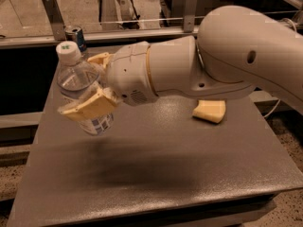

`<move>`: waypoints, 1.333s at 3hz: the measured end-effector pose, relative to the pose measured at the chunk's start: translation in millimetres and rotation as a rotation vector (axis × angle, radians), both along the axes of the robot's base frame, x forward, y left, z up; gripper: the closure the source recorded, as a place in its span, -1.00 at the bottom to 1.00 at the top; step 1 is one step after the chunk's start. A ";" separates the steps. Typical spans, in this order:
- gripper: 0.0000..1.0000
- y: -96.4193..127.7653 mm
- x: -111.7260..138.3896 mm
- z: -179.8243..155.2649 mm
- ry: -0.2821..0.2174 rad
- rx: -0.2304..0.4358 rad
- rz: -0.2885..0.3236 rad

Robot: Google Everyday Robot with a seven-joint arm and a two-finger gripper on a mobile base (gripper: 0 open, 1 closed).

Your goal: Move blue plastic bottle near sponge

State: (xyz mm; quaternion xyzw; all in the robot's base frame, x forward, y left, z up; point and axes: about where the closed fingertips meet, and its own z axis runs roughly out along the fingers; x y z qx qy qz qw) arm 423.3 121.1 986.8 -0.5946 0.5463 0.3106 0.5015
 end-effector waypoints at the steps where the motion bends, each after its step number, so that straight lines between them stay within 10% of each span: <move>1: 1.00 -27.8 32.6 -2.6 -0.053 0.008 -0.038; 4: 1.00 -168.7 159.3 -9.3 -0.058 -0.001 -0.205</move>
Offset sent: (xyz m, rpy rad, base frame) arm 0.1292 -0.1360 -0.0145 -0.0081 -0.0876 -0.1655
